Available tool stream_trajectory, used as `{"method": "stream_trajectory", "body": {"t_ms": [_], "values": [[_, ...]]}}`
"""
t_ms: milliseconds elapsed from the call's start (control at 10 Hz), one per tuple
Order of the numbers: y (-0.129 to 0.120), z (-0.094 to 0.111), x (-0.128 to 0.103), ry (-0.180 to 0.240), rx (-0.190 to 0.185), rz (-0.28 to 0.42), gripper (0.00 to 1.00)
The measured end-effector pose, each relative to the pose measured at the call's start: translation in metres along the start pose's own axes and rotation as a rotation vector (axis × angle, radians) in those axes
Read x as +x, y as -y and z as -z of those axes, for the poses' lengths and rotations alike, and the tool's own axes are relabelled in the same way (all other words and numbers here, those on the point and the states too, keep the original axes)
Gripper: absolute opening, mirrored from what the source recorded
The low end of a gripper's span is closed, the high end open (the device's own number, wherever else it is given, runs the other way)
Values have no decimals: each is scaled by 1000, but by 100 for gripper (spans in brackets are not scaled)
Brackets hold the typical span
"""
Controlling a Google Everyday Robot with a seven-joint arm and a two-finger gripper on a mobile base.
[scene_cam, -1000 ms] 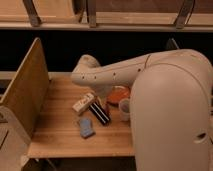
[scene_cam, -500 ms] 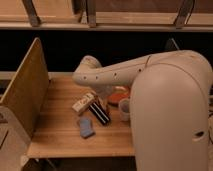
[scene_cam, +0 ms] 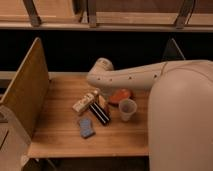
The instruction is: Pick up the ceramic bowl
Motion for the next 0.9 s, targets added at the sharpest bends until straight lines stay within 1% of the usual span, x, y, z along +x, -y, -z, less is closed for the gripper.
{"method": "stream_trajectory", "body": {"t_ms": [100, 200, 300, 400, 600, 700, 900], "values": [[13, -11, 8, 32, -24, 19, 80], [26, -23, 18, 54, -39, 37, 80], [37, -31, 26, 72, -46, 48, 80], [40, -34, 28, 81, -50, 53, 80], [38, -34, 26, 83, -51, 60, 80], [34, -37, 23, 91, -58, 68, 80], [23, -49, 17, 99, -88, 97, 80]]}}
